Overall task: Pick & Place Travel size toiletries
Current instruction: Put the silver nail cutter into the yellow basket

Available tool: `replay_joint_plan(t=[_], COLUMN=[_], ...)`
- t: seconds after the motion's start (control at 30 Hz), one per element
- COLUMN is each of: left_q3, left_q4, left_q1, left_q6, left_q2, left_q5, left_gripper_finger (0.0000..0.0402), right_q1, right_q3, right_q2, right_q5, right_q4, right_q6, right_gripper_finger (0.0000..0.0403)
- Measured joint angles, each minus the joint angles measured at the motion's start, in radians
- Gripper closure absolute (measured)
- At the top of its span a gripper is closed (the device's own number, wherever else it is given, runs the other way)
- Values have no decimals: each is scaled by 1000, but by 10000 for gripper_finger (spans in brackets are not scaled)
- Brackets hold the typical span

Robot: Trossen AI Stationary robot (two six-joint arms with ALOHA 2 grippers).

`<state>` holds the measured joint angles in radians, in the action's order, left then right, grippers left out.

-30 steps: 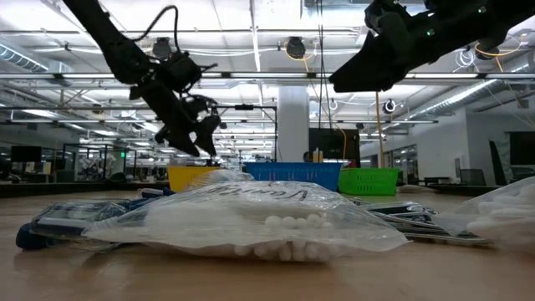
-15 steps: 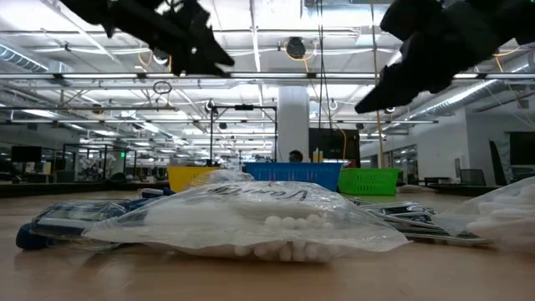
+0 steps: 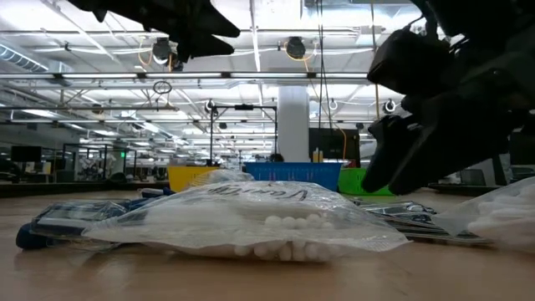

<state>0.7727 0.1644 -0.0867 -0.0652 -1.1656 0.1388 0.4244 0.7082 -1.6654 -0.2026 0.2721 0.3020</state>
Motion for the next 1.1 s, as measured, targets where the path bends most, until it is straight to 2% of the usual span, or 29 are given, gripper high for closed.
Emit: replay_joint_plan(t=[0.3,0.43,0.57,0.87,1.1], left_q3=[0,0,0,0,0], left_q4=[-22,-38,-52,-57,-57], left_q1=[69,88,90,90,90], left_q6=[-20,-22,-22,-22,-22], left_q2=[-1,-1,-1,-1,-1], left_q5=[1,1,1,2,2], left_gripper_finger=[151,147,150,147,144], right_q1=[-52,-59,-59,-64,-72], right_q3=[3,2,2,2,-6], right_q2=[-47,-49,-50,-50,29], right_q5=[28,45,47,80,76], right_q4=[-60,-65,-69,-73,-96], right_q6=[-31,-35,-35,-45,-108], right_gripper_finger=[148,164,211,366,372])
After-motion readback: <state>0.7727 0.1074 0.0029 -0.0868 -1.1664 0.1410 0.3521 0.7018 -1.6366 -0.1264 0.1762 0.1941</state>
